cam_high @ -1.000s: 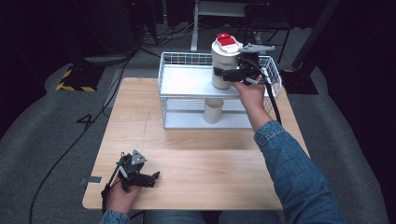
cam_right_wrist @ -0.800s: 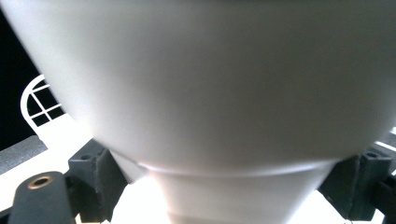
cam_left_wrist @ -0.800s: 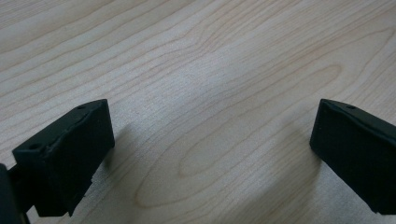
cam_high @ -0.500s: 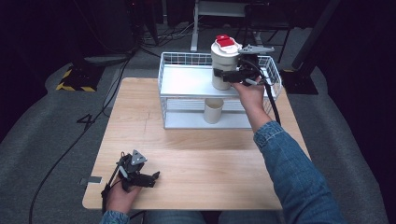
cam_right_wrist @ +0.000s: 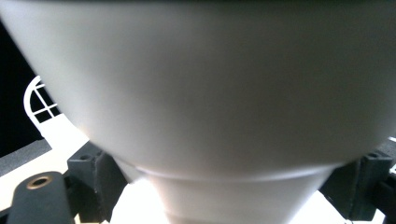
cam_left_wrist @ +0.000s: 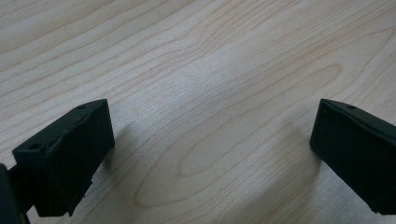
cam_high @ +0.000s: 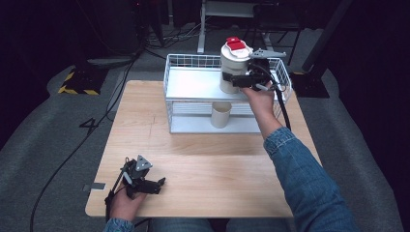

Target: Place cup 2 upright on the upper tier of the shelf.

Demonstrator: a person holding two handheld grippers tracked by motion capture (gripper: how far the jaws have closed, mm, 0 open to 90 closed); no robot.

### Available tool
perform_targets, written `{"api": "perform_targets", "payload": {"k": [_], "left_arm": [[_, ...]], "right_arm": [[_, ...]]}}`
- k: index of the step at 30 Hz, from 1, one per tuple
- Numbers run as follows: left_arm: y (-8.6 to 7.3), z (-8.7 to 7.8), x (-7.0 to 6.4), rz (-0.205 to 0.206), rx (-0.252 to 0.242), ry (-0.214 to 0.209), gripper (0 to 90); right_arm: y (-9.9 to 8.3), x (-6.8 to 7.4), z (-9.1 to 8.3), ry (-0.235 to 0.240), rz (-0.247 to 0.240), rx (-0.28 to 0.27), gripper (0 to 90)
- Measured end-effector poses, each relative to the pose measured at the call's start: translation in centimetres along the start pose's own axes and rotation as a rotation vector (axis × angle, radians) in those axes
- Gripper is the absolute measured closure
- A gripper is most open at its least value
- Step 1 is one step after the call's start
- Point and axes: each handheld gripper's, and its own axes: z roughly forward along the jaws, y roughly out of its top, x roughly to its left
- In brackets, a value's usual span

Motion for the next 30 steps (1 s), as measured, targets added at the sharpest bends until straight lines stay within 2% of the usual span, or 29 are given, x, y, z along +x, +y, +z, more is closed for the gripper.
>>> {"api": "perform_targets", "payload": {"k": [7,11,12,16,18,30], "left_arm": [[0.0,0.0,0.0,0.000,0.000,0.000,0.3],[0.0,0.0,0.0,0.000,0.000,0.000,0.3],[0.0,0.0,0.0,0.000,0.000,0.001,0.3],[0.0,0.0,0.0,0.000,0.000,0.000,0.3],[0.0,0.0,0.0,0.000,-0.001,0.000,0.3],[0.0,0.0,0.0,0.000,0.000,0.000,0.3]], "right_arm": [[-0.2,0.0,0.1,0.005,0.008,-0.020,13.4],[-0.2,-0.1,0.1,-0.005,0.010,-0.027,6.3],[-0.1,-0.2,-0.1,-0.019,0.014,-0.031,0.8],[0.0,-0.1,-0.5,-0.026,0.013,-0.024,0.0],[0.1,-0.1,-1.2,-0.038,0.007,-0.015,0.0],[-0.3,0.1,-5.9,-0.024,-0.017,-0.032,0.0]]}}
